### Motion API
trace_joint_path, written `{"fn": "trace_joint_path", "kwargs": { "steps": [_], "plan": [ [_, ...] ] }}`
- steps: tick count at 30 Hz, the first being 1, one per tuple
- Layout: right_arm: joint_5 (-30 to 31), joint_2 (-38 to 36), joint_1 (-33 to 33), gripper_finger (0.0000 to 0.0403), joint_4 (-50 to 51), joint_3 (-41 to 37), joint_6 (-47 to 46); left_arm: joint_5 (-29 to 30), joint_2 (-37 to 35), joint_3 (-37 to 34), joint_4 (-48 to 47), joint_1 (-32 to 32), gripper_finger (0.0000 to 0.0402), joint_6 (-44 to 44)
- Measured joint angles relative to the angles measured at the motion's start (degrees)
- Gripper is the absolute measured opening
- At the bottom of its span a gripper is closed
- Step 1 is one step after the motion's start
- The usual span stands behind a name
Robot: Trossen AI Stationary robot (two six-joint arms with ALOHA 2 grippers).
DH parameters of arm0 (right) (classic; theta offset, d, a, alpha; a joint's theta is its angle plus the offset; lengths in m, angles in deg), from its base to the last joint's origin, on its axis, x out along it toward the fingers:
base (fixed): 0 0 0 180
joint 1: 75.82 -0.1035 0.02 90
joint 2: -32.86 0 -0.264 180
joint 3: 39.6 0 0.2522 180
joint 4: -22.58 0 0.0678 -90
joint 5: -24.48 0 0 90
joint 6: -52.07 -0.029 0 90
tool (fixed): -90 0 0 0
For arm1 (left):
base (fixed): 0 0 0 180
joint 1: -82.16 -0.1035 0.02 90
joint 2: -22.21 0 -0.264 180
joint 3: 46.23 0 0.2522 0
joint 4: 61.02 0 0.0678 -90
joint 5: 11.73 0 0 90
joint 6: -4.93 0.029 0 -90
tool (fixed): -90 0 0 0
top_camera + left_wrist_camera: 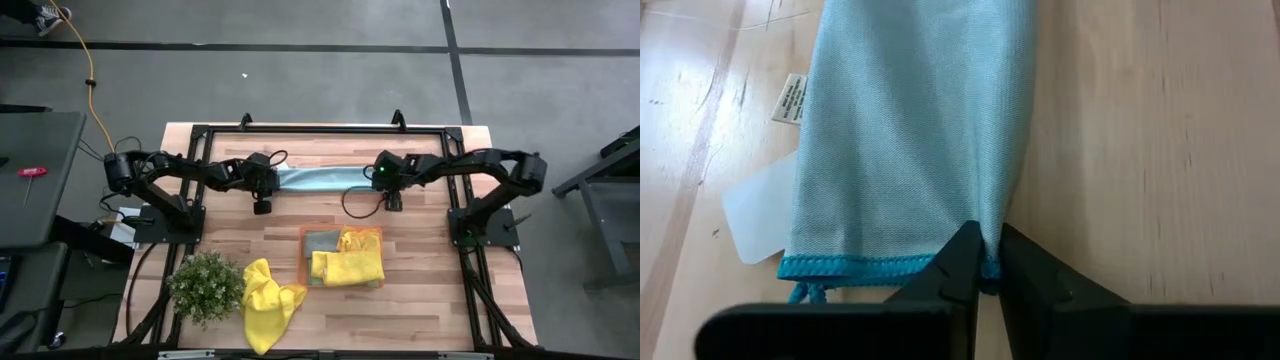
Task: Fold microfiber towels
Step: Fold the blue microfiber towel
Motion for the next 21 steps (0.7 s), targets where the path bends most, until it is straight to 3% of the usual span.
{"fn": "trace_joint_path", "kwargs": {
  "steps": [8, 16, 21],
  "plan": [
    [-1.0, 2.8, 1.4, 0.0199, 2.6, 1.0, 1.7, 0.2, 0.0, 0.0, -0.2, 0.0, 0.0032, 0.4],
    [-1.7, 1.7, 3.1, 0.0154, 4.0, 0.8, 1.6, 0.4, -0.1, 0.2, -2.1, 0.0, 0.0033, 0.4],
    [-2.6, 1.7, 3.3, 0.0152, 4.9, 0.8, -1.6, 1.5, -0.1, 0.2, -1.9, 0.4, 0.0034, 0.4]
  ]
}}
